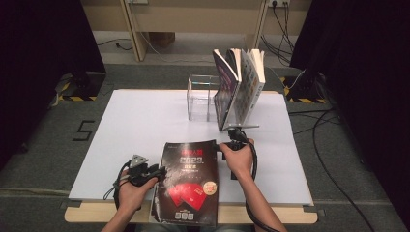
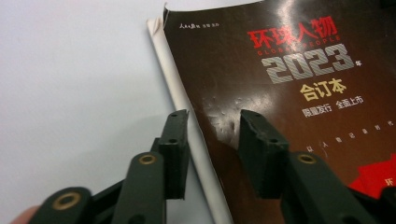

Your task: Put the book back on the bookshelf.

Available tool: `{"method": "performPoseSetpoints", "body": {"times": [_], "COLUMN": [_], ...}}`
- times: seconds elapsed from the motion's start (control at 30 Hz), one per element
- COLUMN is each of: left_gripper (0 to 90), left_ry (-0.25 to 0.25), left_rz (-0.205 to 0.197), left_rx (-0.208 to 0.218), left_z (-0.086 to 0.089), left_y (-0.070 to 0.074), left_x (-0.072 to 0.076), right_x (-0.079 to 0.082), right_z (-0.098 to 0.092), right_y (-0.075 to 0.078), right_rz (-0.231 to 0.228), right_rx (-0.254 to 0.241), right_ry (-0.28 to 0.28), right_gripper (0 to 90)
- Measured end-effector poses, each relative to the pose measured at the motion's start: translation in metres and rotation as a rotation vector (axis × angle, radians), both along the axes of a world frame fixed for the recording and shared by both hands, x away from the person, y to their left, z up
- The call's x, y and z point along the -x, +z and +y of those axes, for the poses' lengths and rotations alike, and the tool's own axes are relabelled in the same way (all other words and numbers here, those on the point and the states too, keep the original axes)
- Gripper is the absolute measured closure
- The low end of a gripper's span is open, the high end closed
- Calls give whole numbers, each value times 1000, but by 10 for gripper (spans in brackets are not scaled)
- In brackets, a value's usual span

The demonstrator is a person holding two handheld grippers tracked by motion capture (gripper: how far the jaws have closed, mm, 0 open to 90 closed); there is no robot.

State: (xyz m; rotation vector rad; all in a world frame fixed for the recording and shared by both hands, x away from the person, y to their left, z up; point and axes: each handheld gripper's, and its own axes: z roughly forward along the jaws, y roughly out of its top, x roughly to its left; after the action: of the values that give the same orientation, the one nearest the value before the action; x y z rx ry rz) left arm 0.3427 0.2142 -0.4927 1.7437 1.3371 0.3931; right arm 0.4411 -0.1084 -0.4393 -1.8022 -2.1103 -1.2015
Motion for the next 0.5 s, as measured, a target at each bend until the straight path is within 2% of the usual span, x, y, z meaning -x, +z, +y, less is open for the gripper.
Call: {"method": "performPoseSetpoints", "body": {"times": [0.2,0.33,0.4,0.5], "left_gripper": [486,418,393,369], "left_ry": [35,60,66,72], "left_rz": [-102,-167,-189,-196], "left_rx": [38,62,72,83], "left_z": [6,10,11,13], "left_y": [14,23,26,29], "left_x": [2,5,5,5], "right_x": [10,16,17,17], "right_z": [7,10,10,9], "right_y": [31,51,59,71], "right_rz": [-108,-182,-205,-234], "right_rx": [-32,-44,-55,-71], "right_ry": [28,22,18,10], "right_gripper": [878,879,879,880]}}
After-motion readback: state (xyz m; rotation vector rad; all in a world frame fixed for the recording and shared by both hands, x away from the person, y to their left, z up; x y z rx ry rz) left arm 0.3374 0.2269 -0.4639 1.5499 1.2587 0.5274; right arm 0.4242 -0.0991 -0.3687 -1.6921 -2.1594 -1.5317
